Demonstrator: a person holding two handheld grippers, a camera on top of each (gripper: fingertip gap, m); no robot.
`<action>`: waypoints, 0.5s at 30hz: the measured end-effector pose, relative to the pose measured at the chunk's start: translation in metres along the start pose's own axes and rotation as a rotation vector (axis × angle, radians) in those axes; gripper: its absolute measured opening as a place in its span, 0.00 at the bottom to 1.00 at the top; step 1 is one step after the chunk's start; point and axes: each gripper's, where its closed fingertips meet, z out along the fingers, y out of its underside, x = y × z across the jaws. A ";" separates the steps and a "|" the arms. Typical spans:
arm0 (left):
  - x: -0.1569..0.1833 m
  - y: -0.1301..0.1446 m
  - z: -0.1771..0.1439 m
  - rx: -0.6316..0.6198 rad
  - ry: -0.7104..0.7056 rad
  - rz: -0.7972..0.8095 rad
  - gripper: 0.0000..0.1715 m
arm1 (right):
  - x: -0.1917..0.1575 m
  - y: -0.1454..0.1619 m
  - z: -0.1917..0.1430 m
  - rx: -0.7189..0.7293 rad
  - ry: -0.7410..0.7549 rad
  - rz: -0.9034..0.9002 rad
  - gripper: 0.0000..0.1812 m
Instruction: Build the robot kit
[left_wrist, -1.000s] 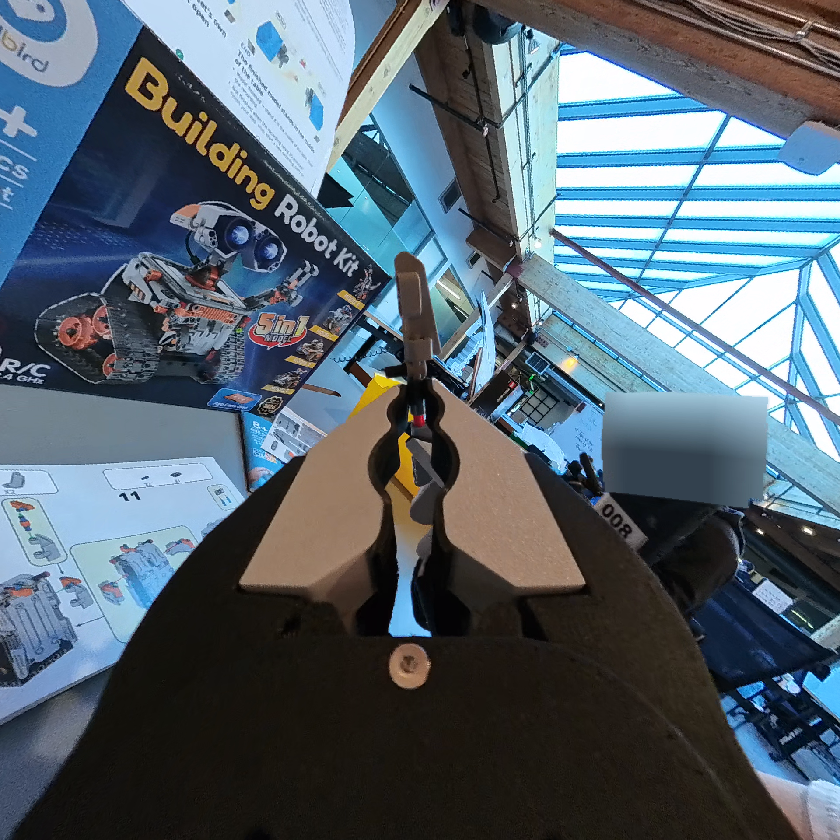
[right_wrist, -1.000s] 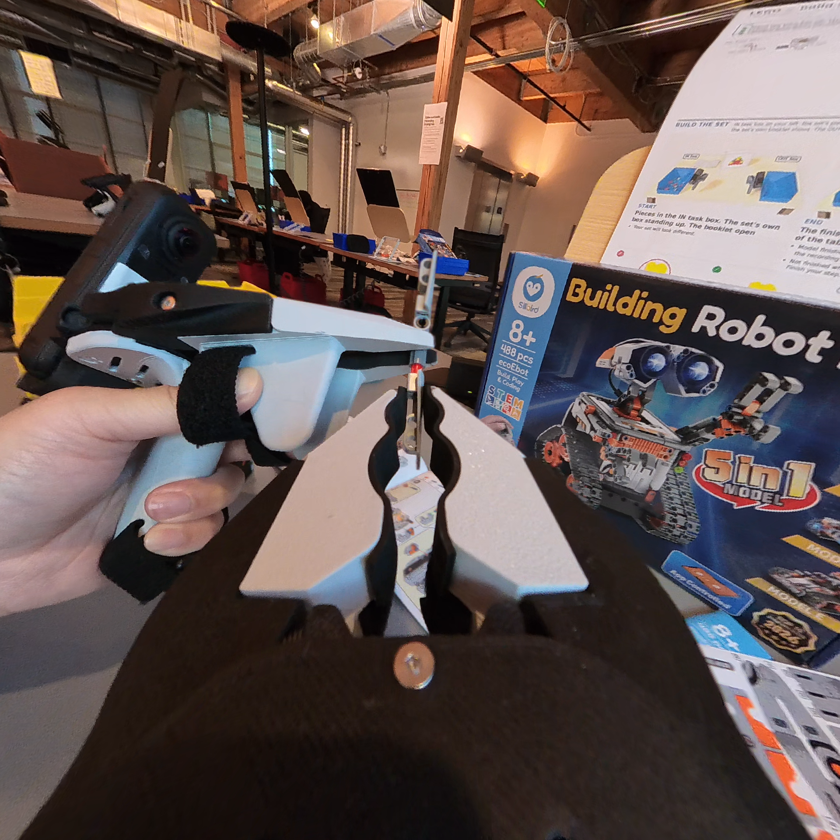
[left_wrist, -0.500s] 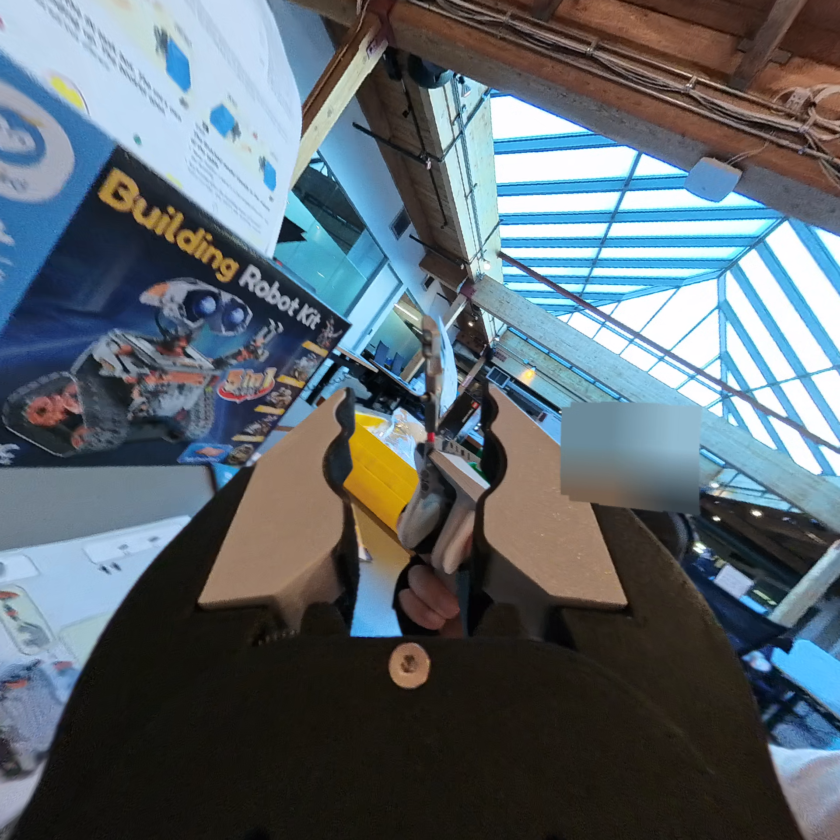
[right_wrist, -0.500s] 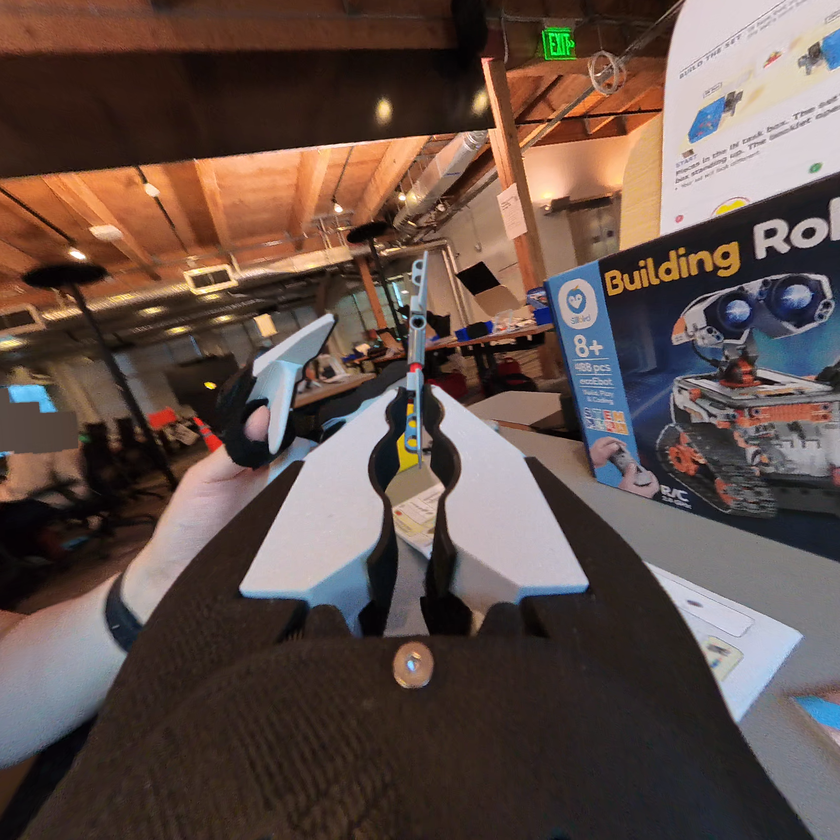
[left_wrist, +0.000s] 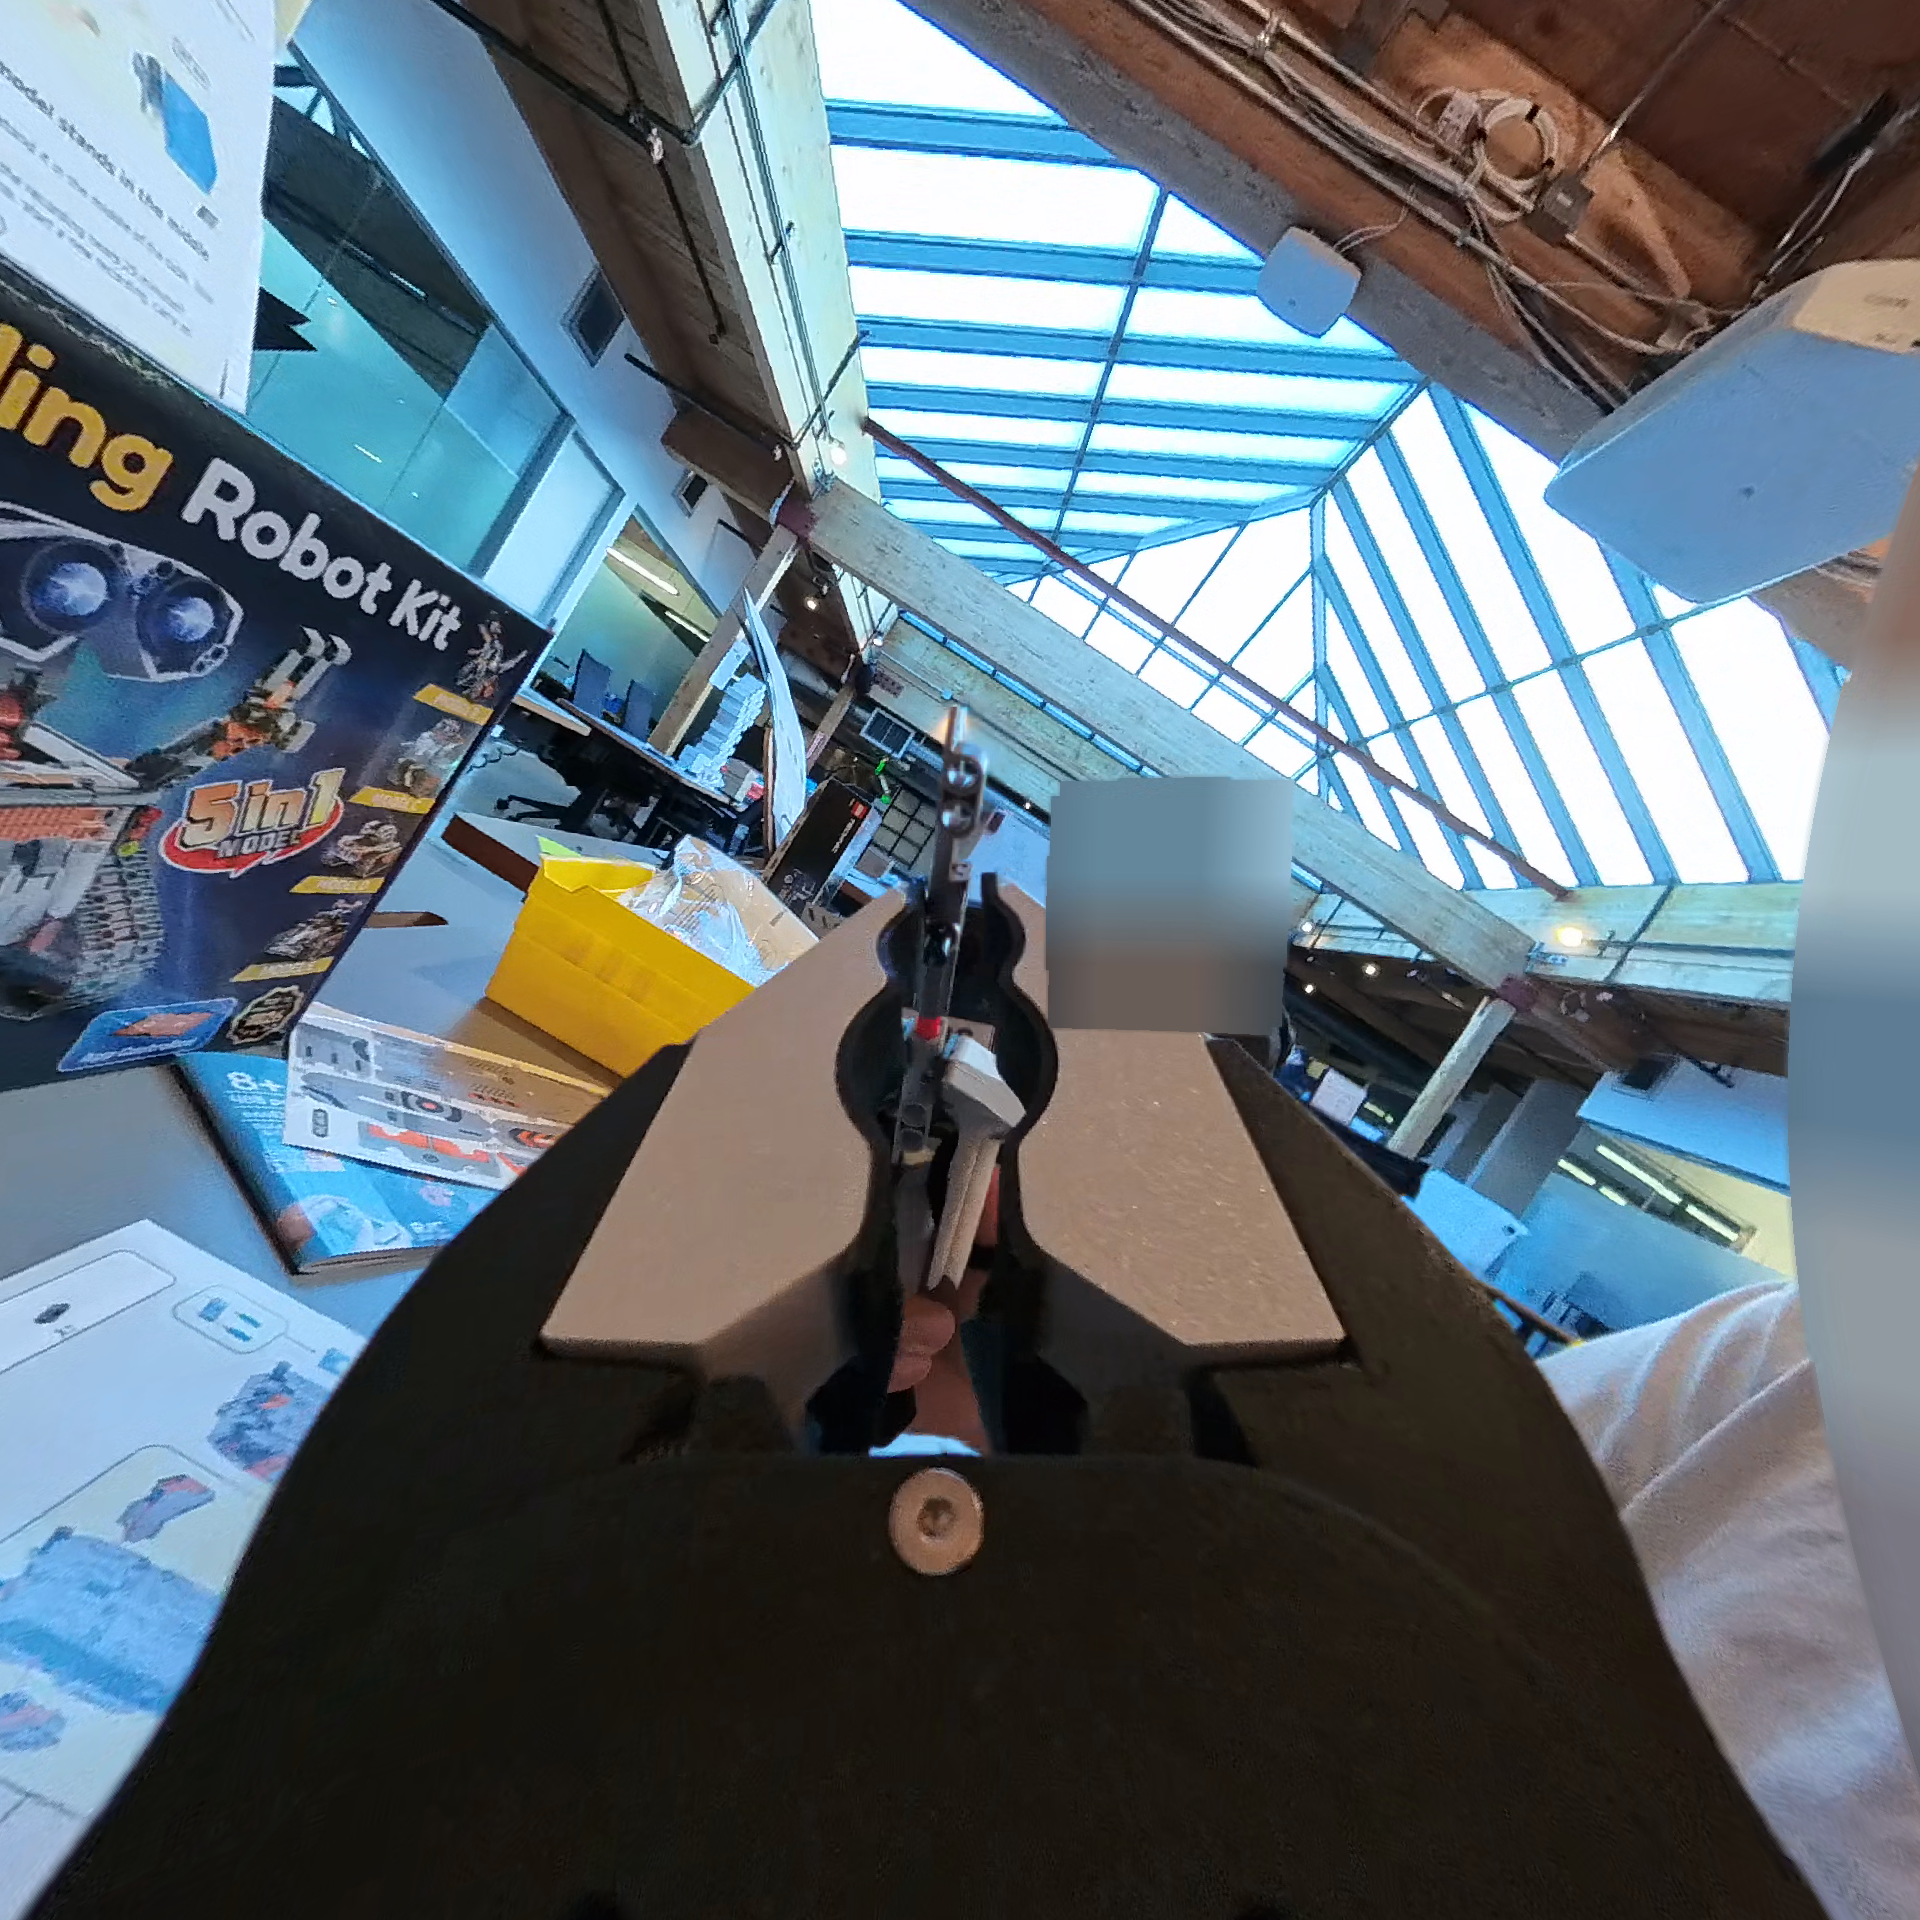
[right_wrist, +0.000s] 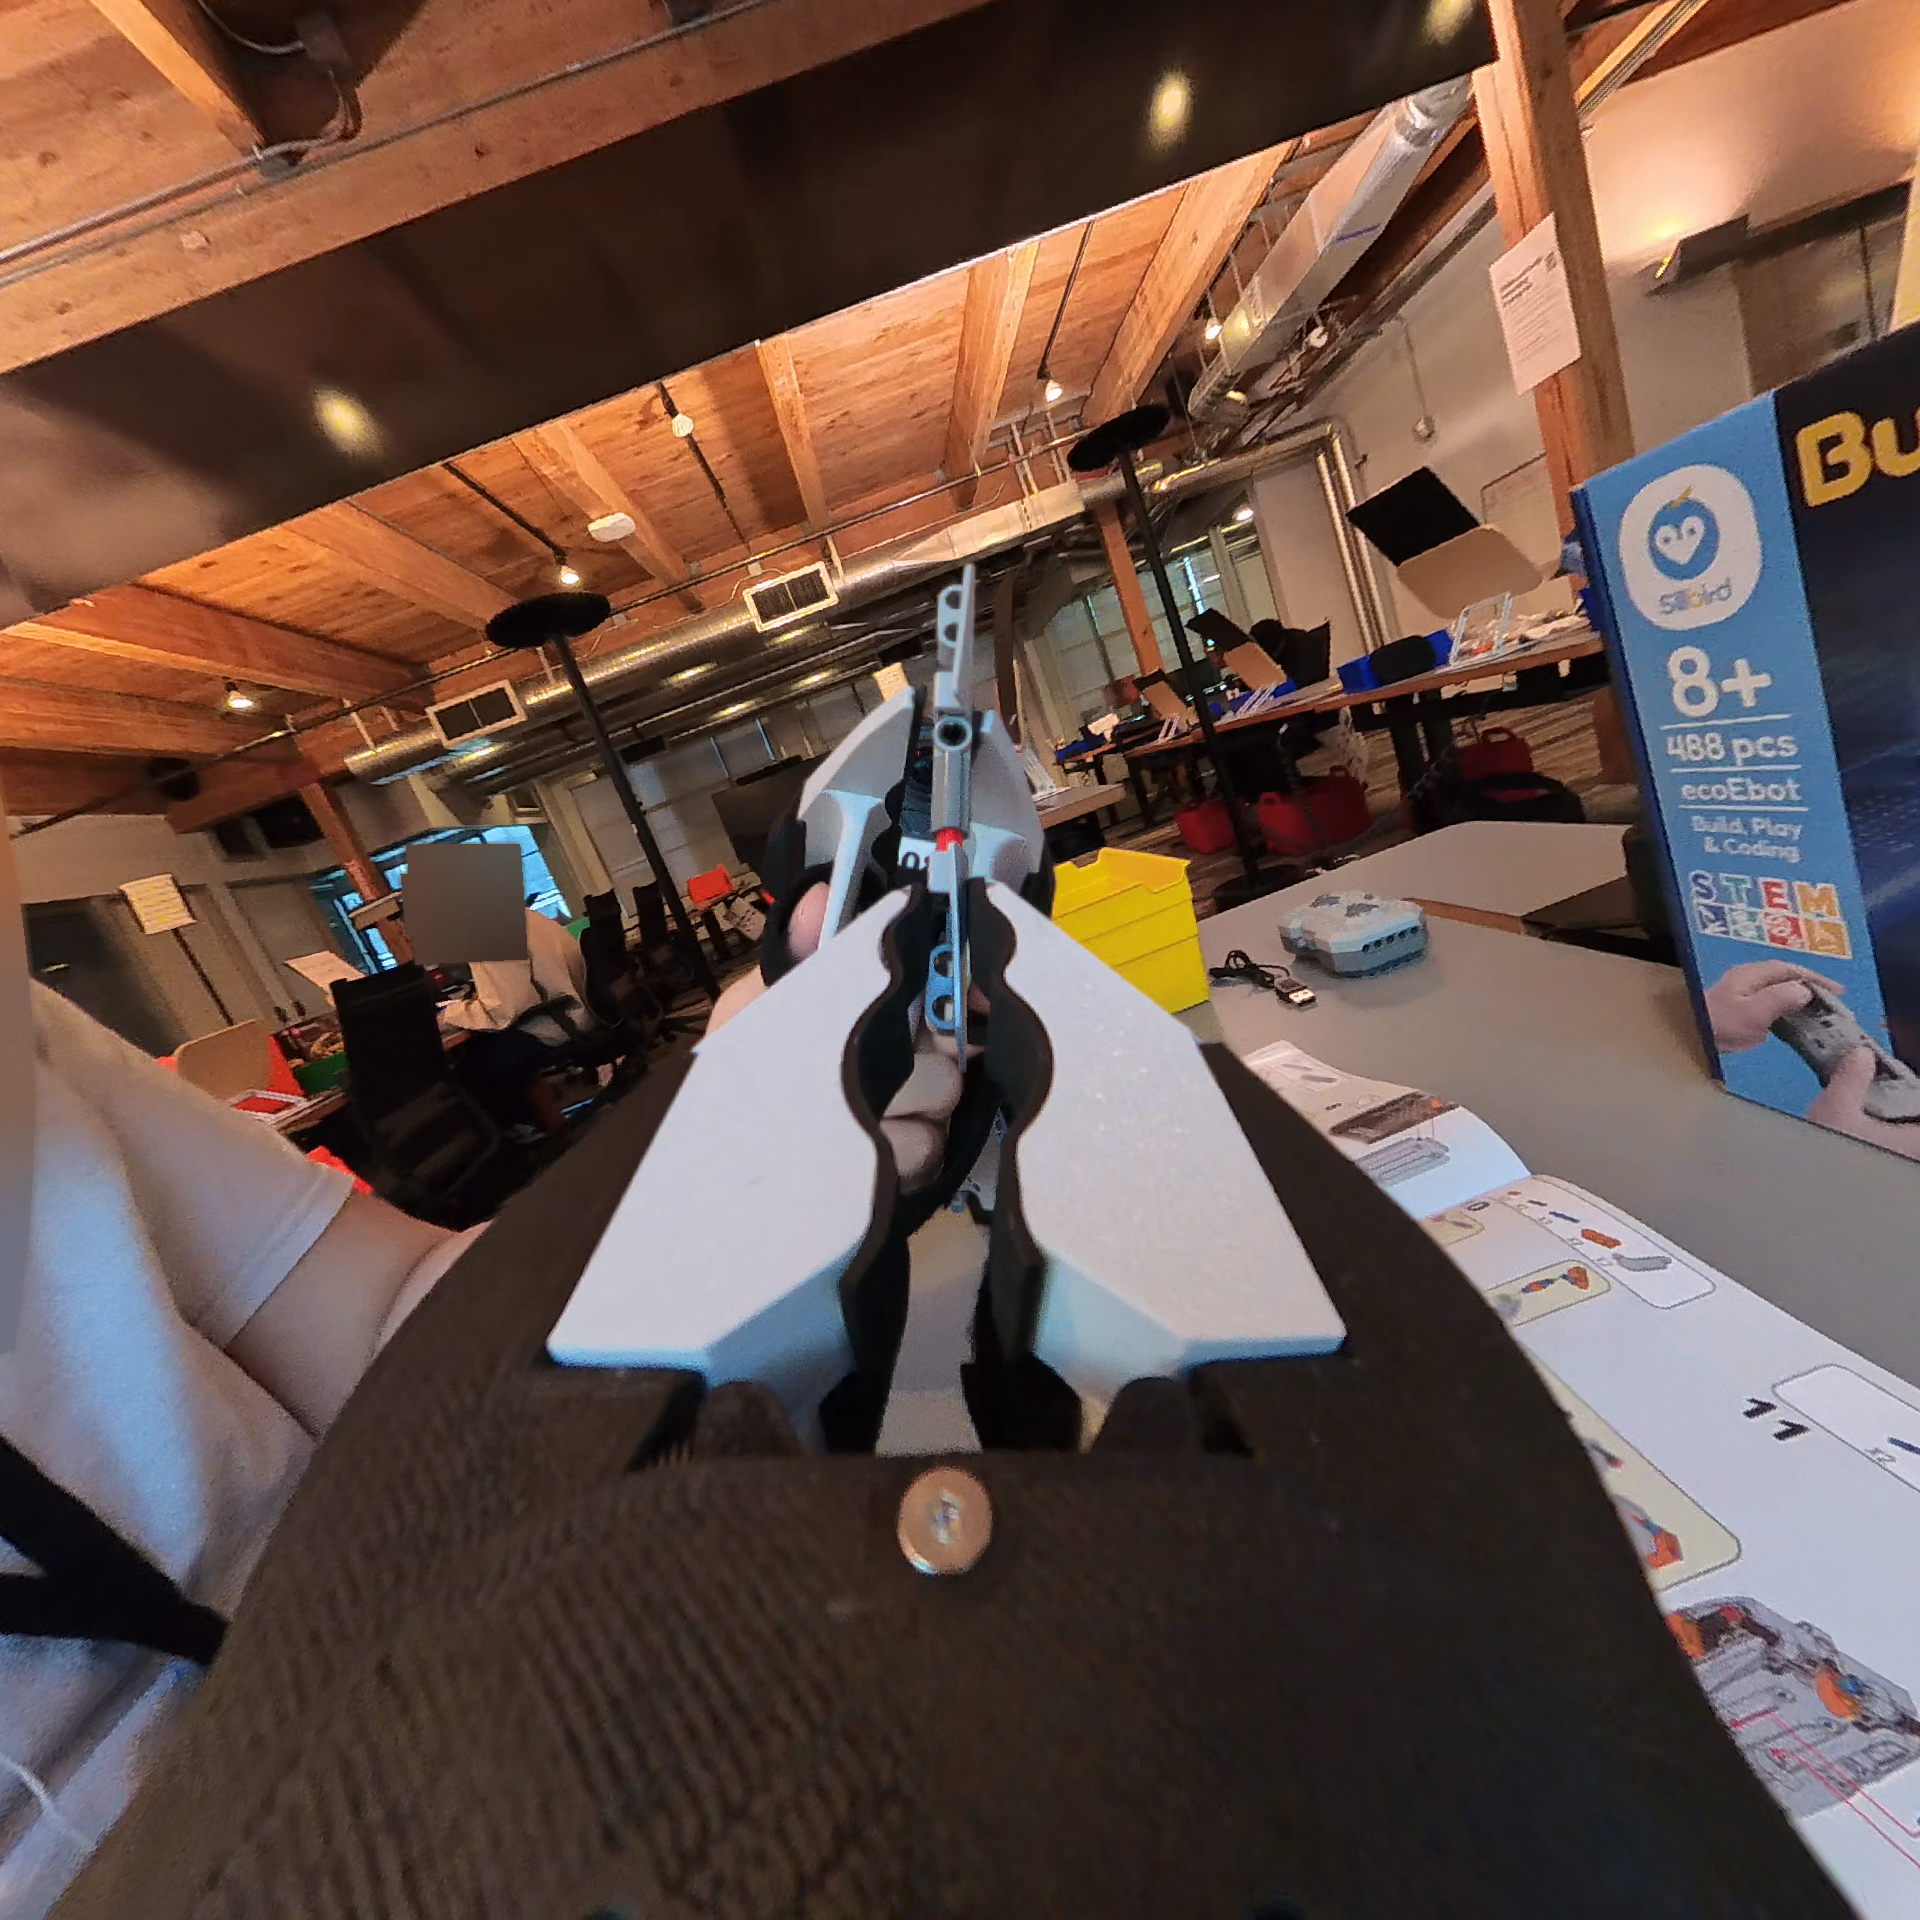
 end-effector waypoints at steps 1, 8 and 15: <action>0.000 0.001 0.000 -0.013 0.000 0.012 0.06 | 0.000 0.000 0.000 0.000 -0.006 0.011 0.03; -0.005 0.009 0.002 -0.072 -0.017 -0.006 0.14 | 0.001 0.002 0.000 -0.004 -0.024 0.044 0.03; -0.009 0.017 0.002 -0.131 -0.055 0.045 0.03 | 0.002 0.007 0.002 -0.016 -0.026 0.081 0.03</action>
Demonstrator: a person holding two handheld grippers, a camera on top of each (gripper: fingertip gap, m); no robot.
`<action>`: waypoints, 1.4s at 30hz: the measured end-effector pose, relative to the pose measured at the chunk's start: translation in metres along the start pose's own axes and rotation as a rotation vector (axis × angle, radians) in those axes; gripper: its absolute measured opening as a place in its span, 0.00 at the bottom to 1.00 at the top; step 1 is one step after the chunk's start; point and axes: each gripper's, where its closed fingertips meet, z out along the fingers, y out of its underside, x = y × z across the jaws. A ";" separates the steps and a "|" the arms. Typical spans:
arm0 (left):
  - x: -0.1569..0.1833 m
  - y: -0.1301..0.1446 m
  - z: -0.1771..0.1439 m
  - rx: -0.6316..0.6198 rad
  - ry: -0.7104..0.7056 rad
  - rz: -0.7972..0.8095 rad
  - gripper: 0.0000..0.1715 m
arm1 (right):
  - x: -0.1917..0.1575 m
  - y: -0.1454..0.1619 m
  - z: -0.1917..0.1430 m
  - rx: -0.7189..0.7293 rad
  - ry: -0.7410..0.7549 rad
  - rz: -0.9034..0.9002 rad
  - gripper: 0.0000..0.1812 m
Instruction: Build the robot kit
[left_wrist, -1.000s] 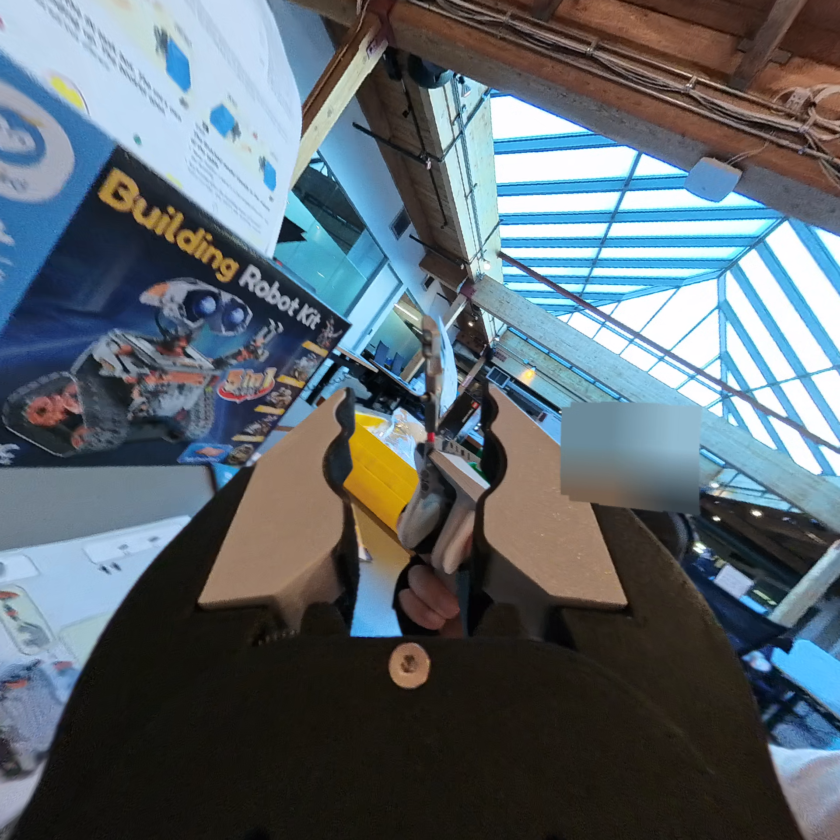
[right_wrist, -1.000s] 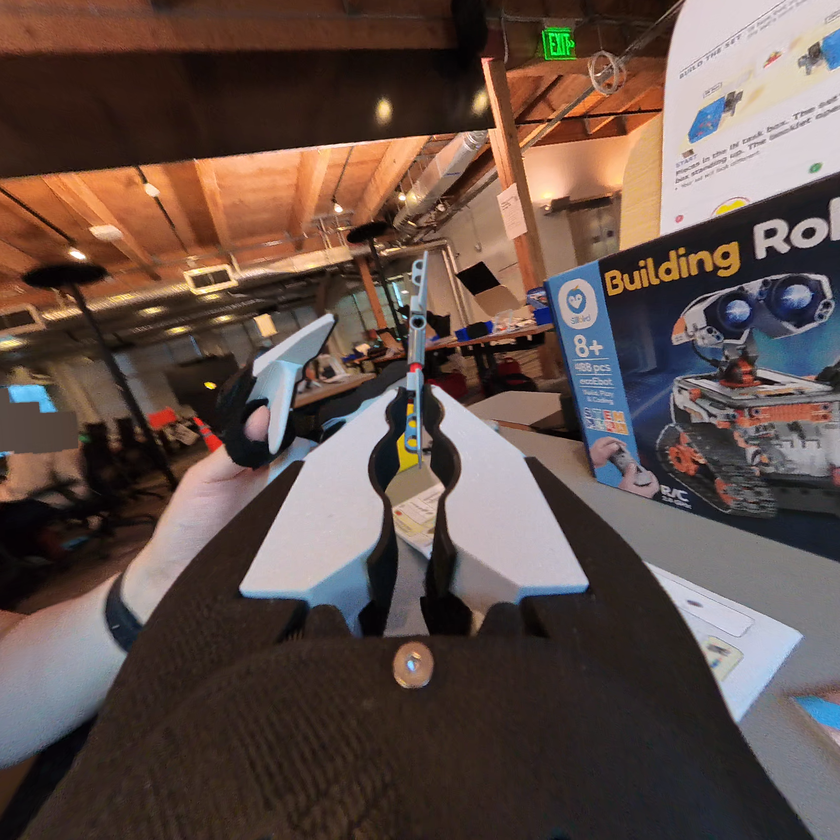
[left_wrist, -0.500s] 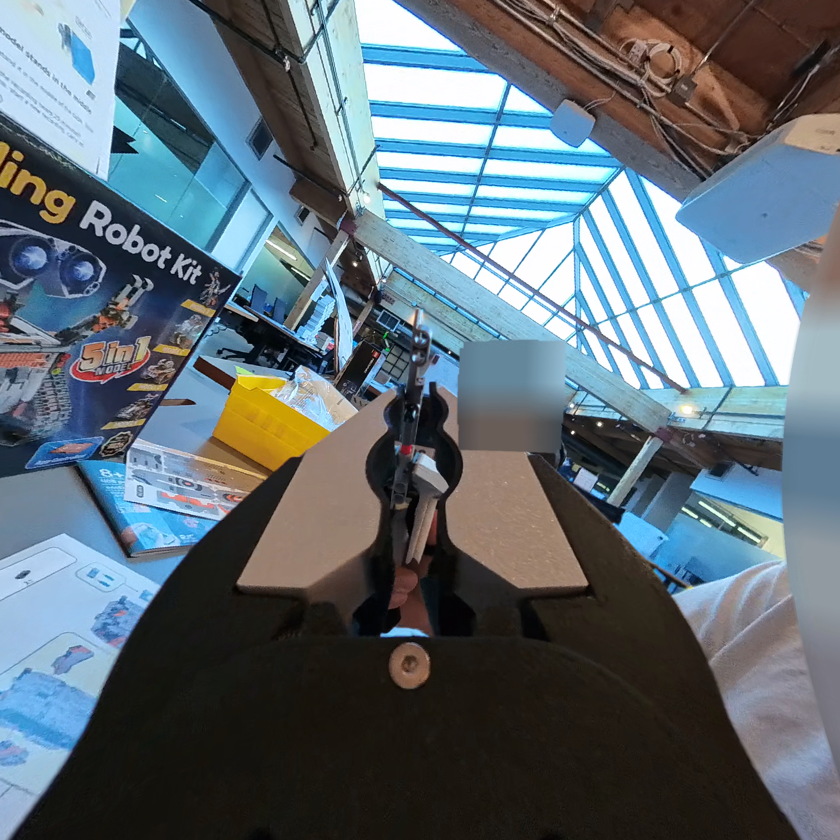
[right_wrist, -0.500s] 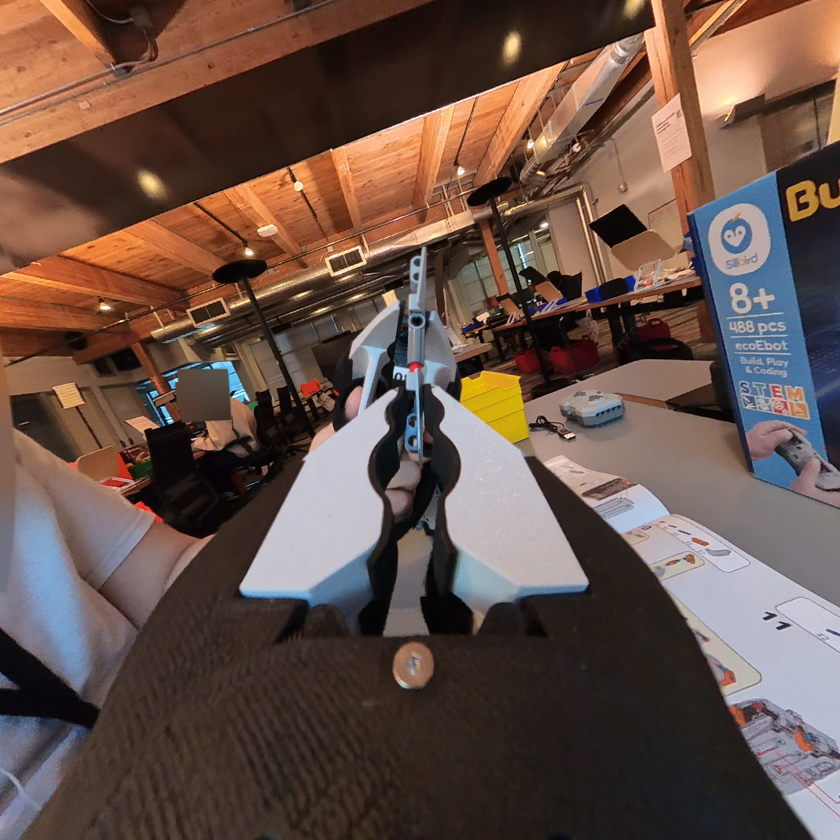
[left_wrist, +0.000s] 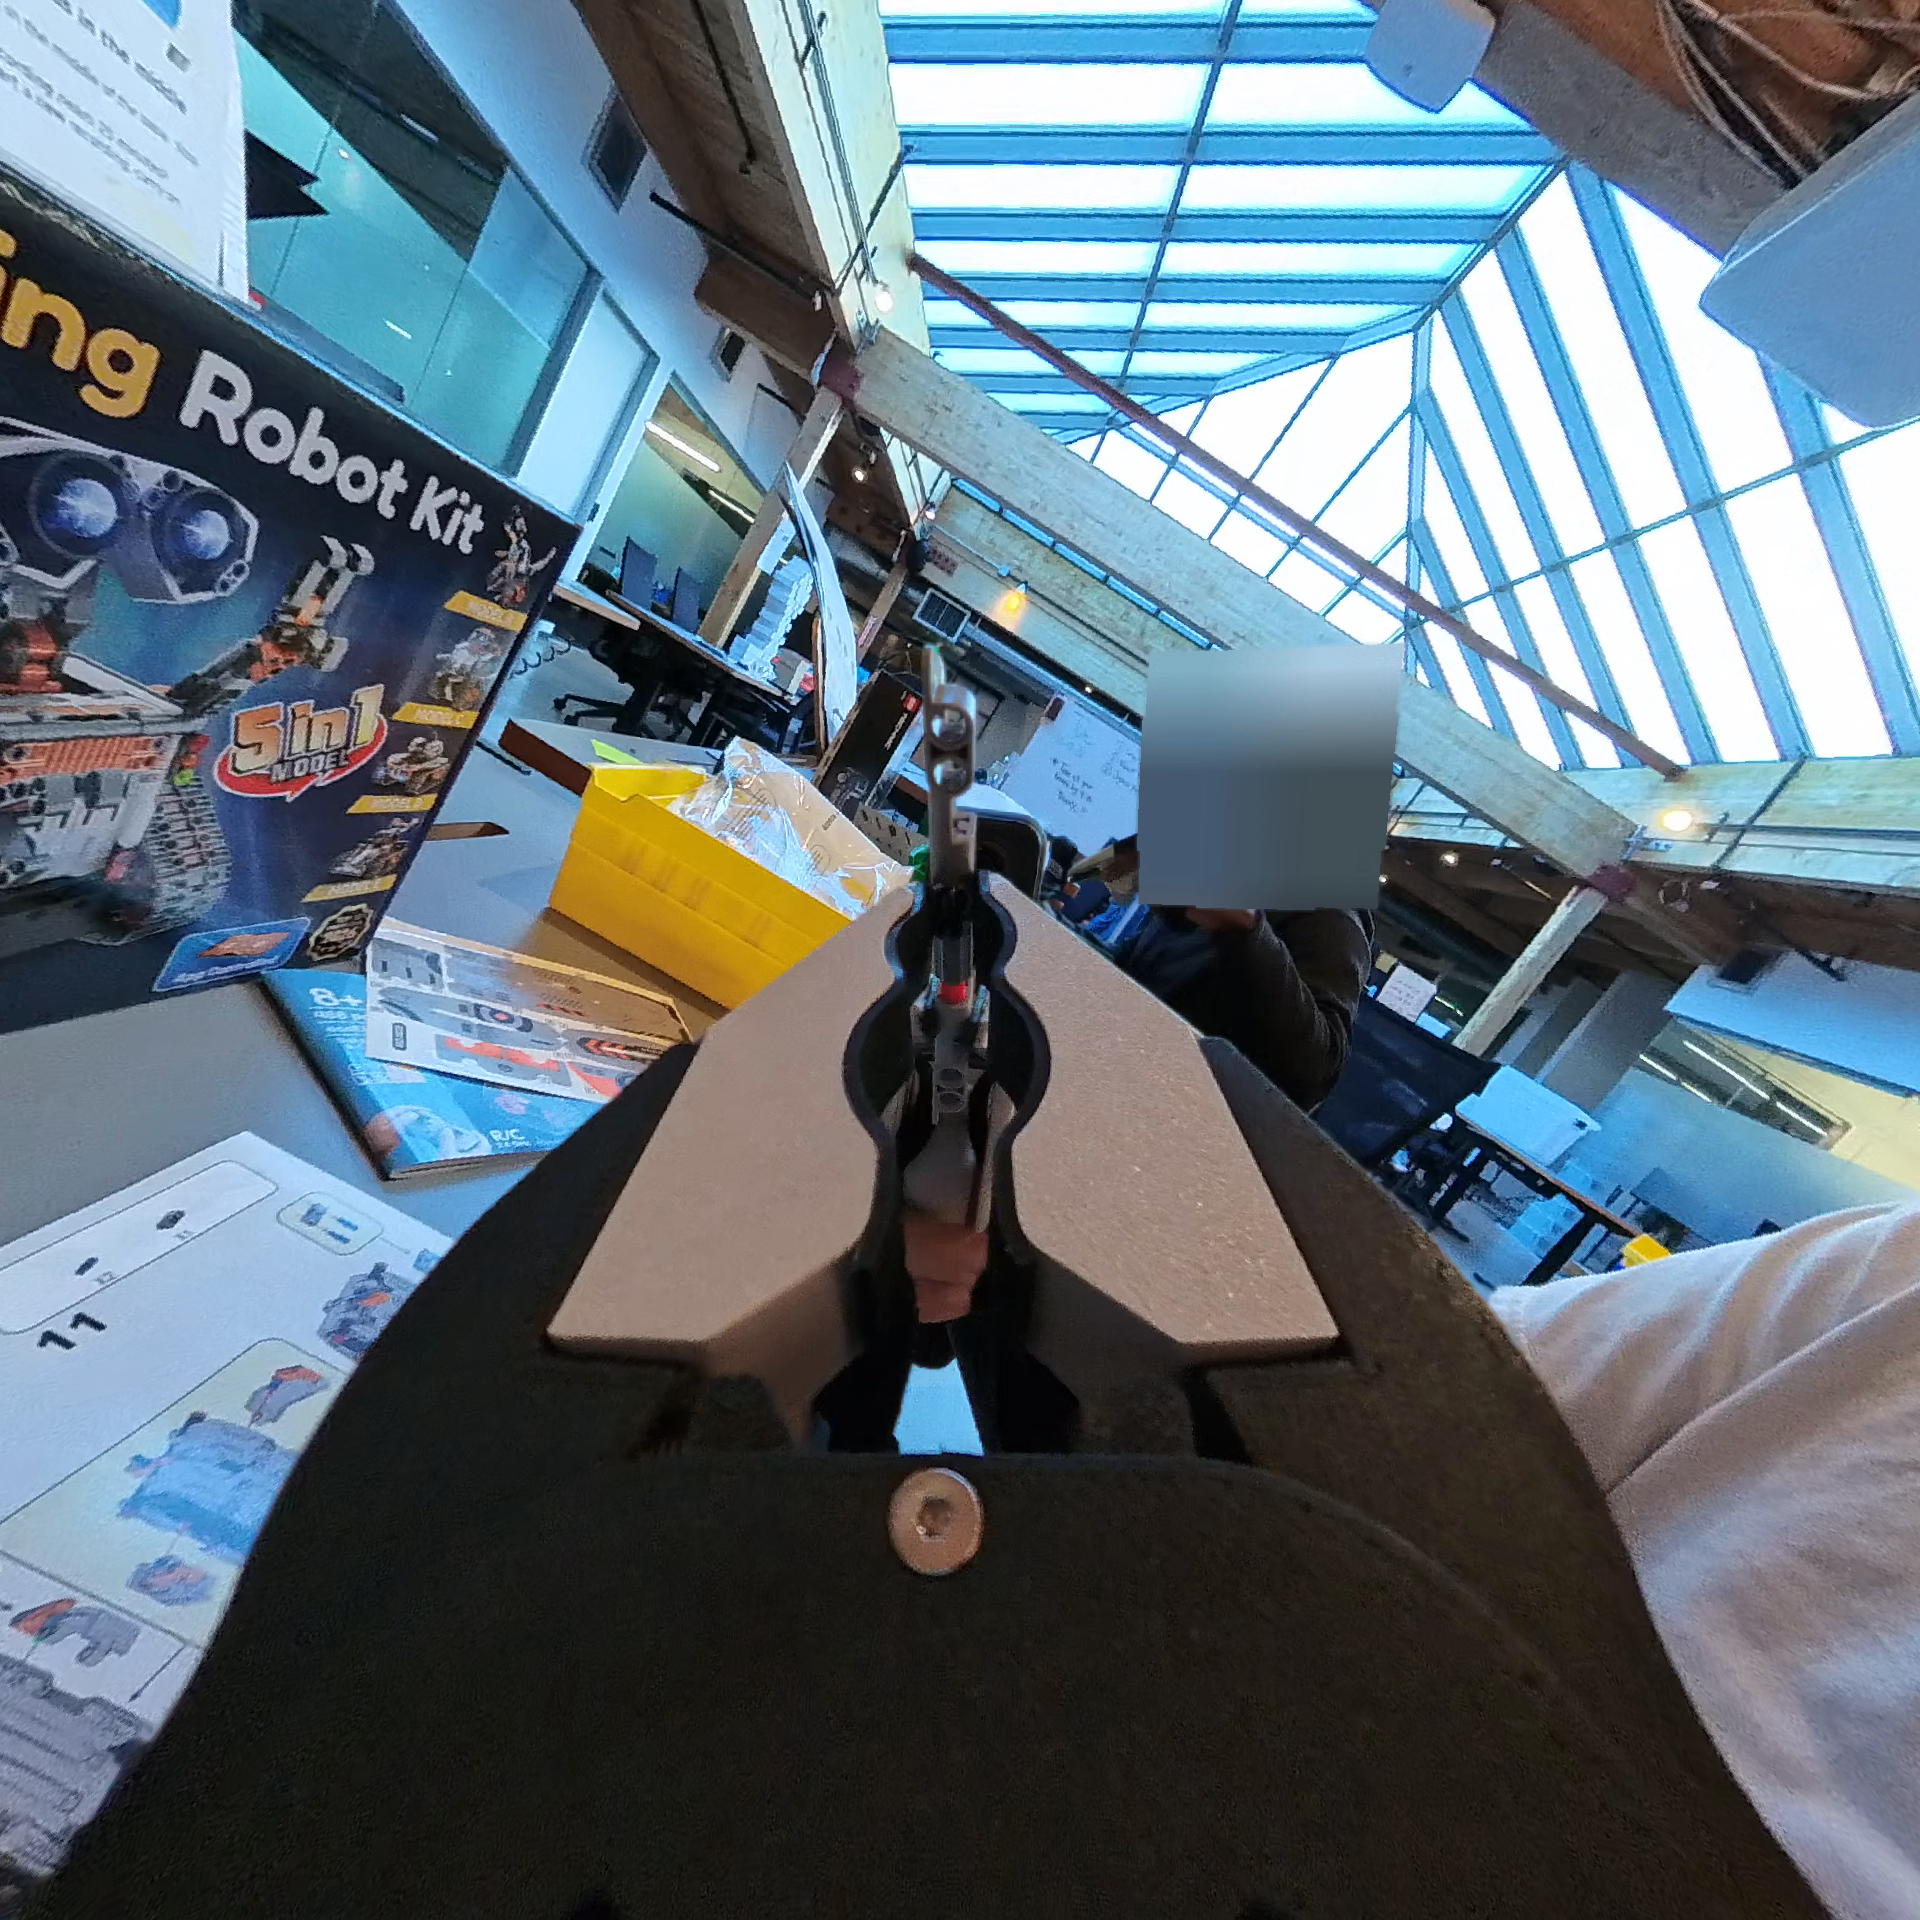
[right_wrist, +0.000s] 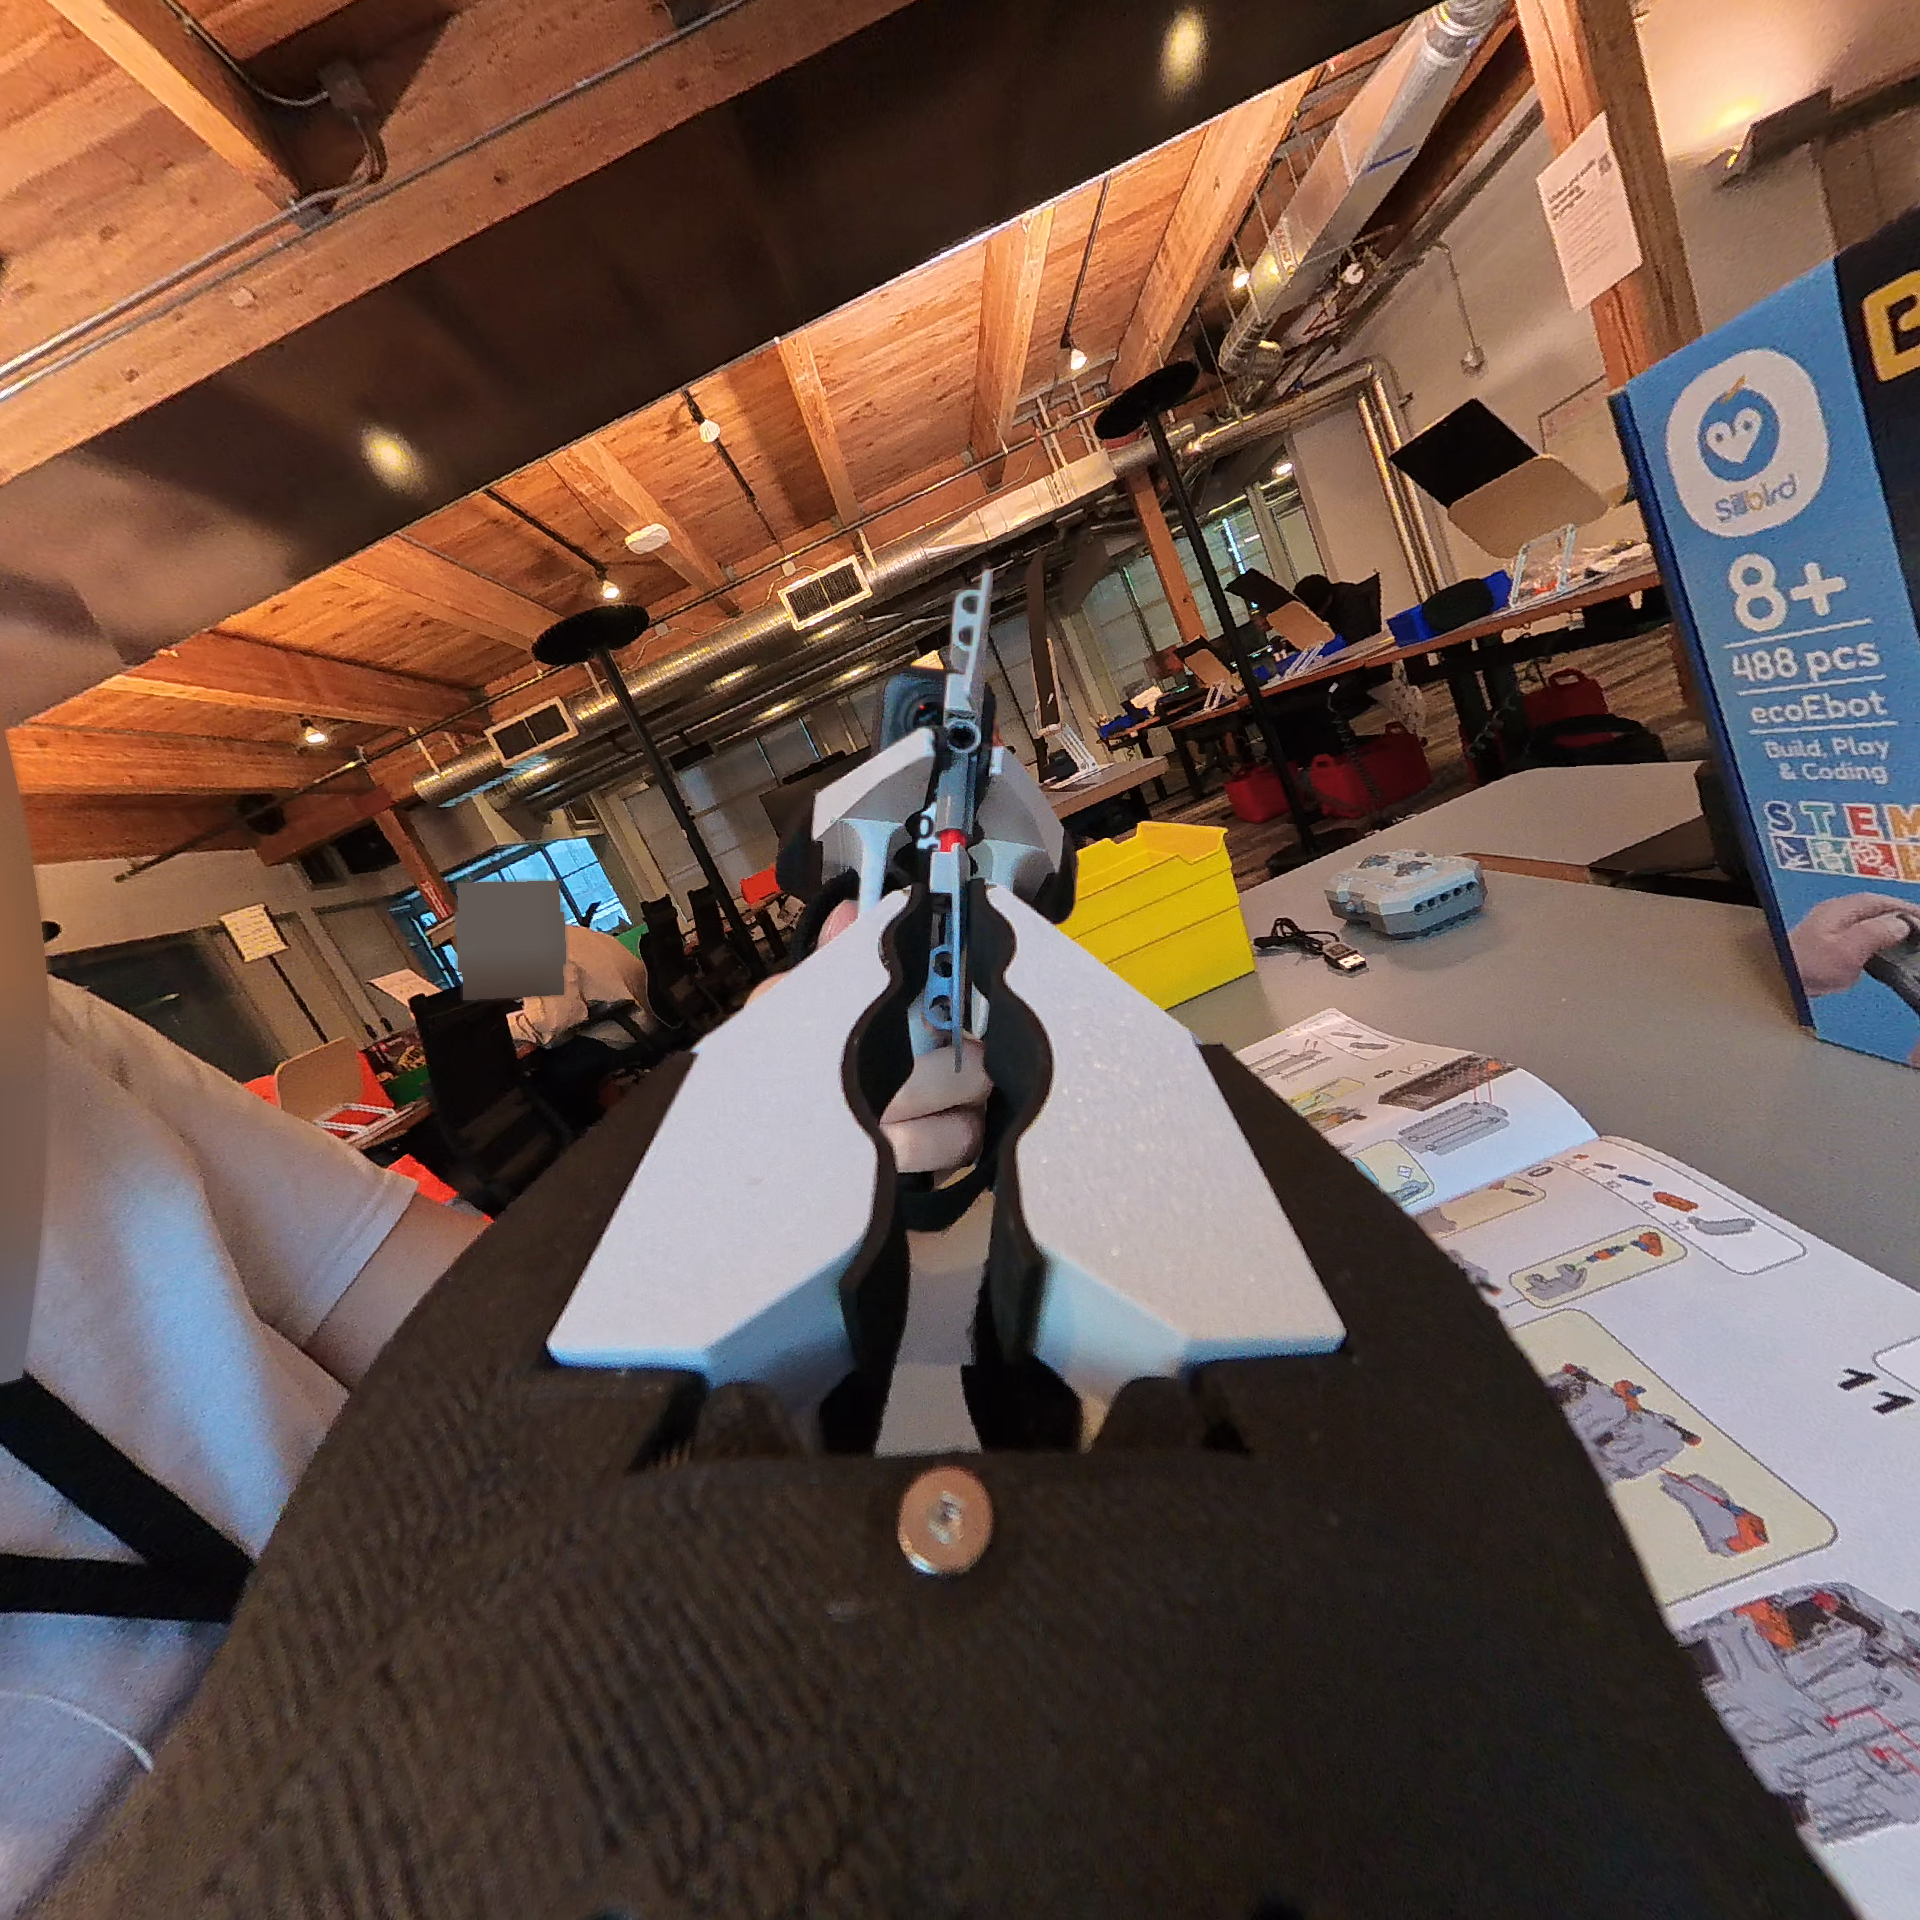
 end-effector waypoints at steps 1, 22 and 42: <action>-0.001 0.000 -0.001 -0.003 -0.001 -0.010 0.03 | 0.000 0.001 0.000 0.002 -0.001 0.007 0.03; -0.010 0.006 -0.005 -0.068 -0.092 0.132 0.03 | 0.009 0.008 0.003 -0.010 0.042 0.099 0.03; -0.015 0.025 0.004 -0.112 -0.041 -0.055 0.02 | 0.010 0.026 0.011 -0.079 0.024 0.117 0.03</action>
